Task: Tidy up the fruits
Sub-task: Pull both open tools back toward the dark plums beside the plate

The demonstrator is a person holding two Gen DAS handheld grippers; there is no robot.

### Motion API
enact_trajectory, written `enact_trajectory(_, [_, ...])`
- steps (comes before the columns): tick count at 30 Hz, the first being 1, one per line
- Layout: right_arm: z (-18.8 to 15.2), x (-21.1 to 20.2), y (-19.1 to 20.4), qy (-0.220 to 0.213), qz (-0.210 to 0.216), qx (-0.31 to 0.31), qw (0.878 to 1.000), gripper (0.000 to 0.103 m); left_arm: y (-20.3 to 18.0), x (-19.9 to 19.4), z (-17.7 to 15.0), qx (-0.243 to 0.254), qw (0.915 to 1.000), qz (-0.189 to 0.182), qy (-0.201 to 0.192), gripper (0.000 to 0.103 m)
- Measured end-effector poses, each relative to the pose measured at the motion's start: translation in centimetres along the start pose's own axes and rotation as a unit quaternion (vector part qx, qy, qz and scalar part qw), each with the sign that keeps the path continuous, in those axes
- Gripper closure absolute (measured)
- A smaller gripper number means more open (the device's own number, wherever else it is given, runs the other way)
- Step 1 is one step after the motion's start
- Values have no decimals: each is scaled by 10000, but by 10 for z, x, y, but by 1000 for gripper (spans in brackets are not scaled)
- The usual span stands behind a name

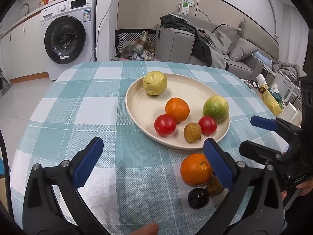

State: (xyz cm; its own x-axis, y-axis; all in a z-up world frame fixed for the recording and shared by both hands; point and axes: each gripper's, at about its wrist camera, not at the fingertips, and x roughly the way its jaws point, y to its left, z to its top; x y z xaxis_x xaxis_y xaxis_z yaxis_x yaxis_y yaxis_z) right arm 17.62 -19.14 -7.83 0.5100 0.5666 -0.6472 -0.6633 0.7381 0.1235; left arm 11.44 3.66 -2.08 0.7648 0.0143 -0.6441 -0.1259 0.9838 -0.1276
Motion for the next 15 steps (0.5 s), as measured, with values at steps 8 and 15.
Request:
enact_trajectory(8, [-6,9,4,444,67,-68,9990,0,0,-4,-3,-8,9999,-80,123,1])
enact_trajectory(15, [-13,17,8,698,226,-205,9971,0,-3,-11,-15,142,9996,-101,226,1])
